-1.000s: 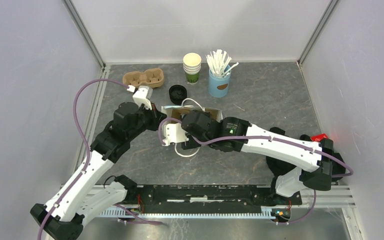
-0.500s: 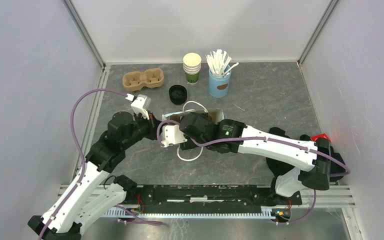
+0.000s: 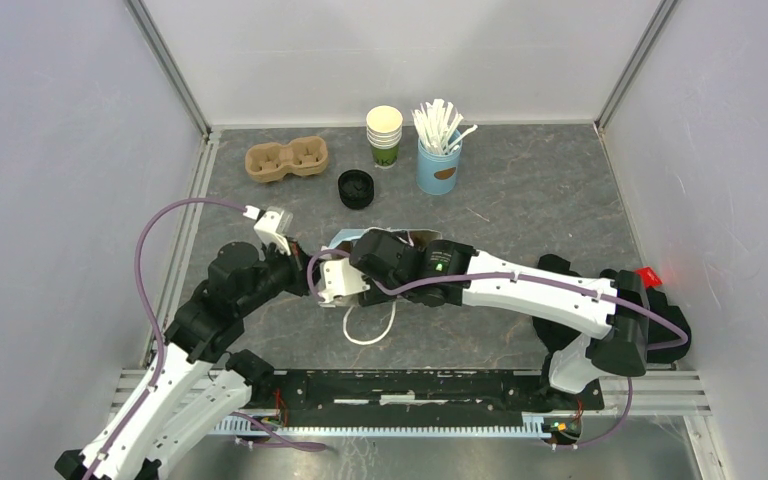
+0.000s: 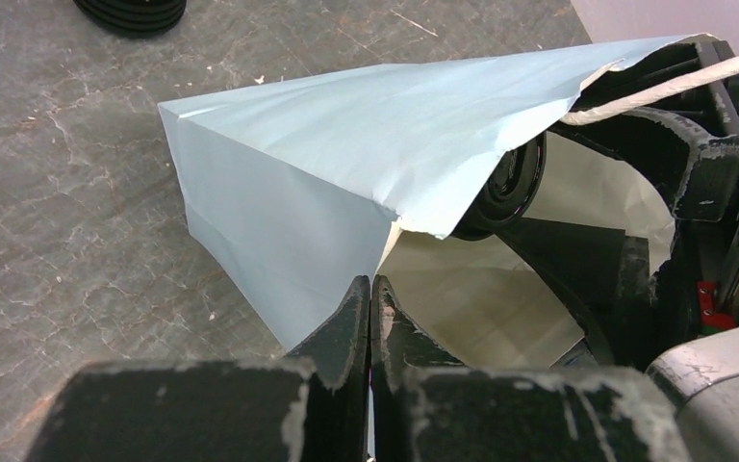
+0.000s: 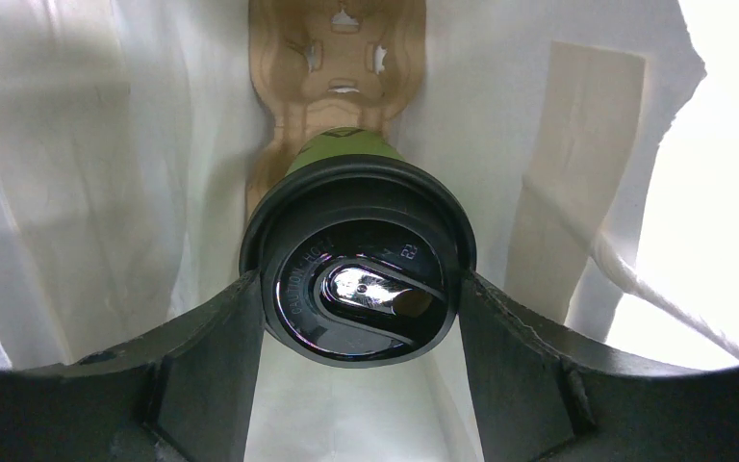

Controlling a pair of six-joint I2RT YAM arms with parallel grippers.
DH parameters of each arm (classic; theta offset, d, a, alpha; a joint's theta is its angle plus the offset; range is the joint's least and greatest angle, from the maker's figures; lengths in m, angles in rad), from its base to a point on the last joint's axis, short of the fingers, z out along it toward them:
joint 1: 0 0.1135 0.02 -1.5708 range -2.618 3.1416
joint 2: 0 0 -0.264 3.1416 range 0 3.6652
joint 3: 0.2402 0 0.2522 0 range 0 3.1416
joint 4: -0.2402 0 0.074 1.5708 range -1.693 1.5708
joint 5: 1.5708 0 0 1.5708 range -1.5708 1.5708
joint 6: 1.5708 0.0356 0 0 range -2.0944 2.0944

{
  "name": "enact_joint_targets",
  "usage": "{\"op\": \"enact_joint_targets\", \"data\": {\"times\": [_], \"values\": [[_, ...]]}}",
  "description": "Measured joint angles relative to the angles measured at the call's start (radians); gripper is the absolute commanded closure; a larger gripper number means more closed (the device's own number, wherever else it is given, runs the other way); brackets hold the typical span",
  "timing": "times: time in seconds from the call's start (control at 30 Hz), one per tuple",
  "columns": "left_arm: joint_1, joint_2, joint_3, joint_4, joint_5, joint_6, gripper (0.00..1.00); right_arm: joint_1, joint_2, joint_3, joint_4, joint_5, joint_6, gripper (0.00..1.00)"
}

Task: Pack the takeout coffee

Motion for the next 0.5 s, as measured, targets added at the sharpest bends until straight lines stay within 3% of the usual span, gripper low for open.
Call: {"op": "enact_joint_targets", "data": {"times": [0.5], "values": [[-0.079,-0.005,-0.012,-0.023,-0.033,-0.033,0.98,0.002,-0.014,-0.056,-0.023,0.061,-0.038,0.80]]}}
